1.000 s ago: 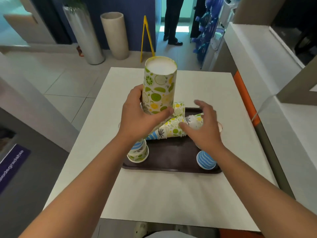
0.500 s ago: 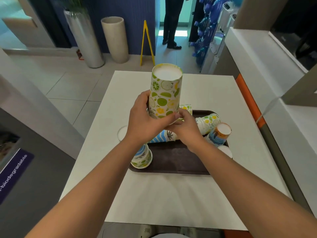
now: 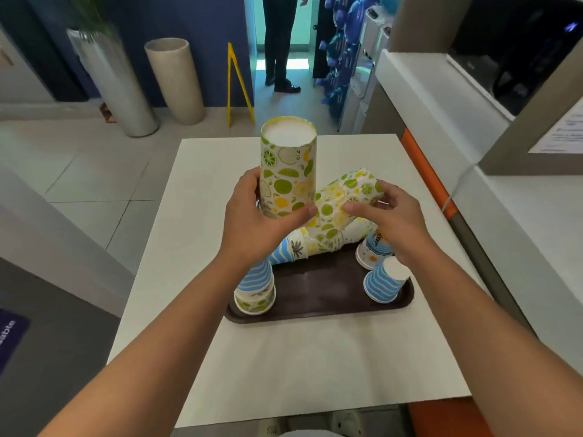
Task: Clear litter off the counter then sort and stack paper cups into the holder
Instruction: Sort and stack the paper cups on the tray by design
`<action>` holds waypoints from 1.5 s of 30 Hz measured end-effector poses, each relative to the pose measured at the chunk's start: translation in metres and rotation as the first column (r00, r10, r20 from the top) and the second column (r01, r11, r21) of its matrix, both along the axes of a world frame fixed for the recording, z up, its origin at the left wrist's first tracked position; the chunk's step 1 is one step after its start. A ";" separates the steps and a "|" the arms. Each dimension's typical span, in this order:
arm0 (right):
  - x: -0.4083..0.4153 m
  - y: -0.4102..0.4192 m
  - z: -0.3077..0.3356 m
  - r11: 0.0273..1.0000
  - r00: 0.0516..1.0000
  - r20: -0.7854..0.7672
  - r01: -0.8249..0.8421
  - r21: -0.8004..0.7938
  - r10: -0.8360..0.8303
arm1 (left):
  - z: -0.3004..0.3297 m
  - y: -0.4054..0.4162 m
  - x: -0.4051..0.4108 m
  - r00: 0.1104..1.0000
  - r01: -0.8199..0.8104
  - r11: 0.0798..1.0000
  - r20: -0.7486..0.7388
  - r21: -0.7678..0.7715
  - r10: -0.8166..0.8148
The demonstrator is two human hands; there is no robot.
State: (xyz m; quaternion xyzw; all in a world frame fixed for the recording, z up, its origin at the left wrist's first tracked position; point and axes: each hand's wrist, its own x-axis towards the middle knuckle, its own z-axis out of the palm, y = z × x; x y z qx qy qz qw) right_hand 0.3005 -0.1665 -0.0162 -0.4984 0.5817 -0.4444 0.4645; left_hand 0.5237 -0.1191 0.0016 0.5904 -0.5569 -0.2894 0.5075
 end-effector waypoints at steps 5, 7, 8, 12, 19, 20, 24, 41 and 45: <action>-0.043 0.006 0.019 0.985 0.988 0.005 0.154 -0.082 -0.154 | -0.001 -0.010 -0.033 0.998 0.064 0.998 -0.025 0.015 -0.064; -0.060 0.009 0.025 0.975 0.981 0.005 0.192 -0.116 -0.193 | -0.004 -0.015 -0.048 0.995 0.095 0.995 -0.037 0.034 -0.094; -0.067 0.011 0.028 0.971 0.979 -0.003 0.200 -0.128 -0.202 | -0.008 -0.018 -0.055 0.994 0.107 0.993 -0.040 0.042 -0.105; -0.092 0.013 0.032 0.961 0.974 -0.016 0.219 -0.167 -0.224 | -0.025 -0.028 -0.082 0.991 0.132 0.987 0.002 0.089 -0.133; -0.121 -0.010 0.046 0.902 0.945 0.122 0.326 -0.284 -0.303 | -0.053 -0.033 -0.110 0.981 0.177 0.956 0.038 0.234 -0.191; -0.123 -0.014 0.051 0.895 0.943 0.160 0.329 -0.301 -0.292 | -0.056 -0.033 -0.113 0.978 0.186 0.949 0.044 0.255 -0.204; -0.123 -0.033 0.060 0.915 0.965 0.190 0.234 -0.328 -0.179 | -0.061 -0.035 -0.125 0.971 0.200 0.931 0.066 0.306 -0.230; -0.104 -0.050 0.017 0.977 0.978 -0.008 -0.210 0.028 0.210 | -0.055 -0.054 -0.167 0.976 0.214 0.929 -0.099 0.302 -0.192; -0.109 -0.056 0.017 0.990 0.991 -0.014 -0.132 -0.057 0.132 | -0.060 -0.060 -0.170 0.965 0.262 0.911 -0.104 0.319 -0.241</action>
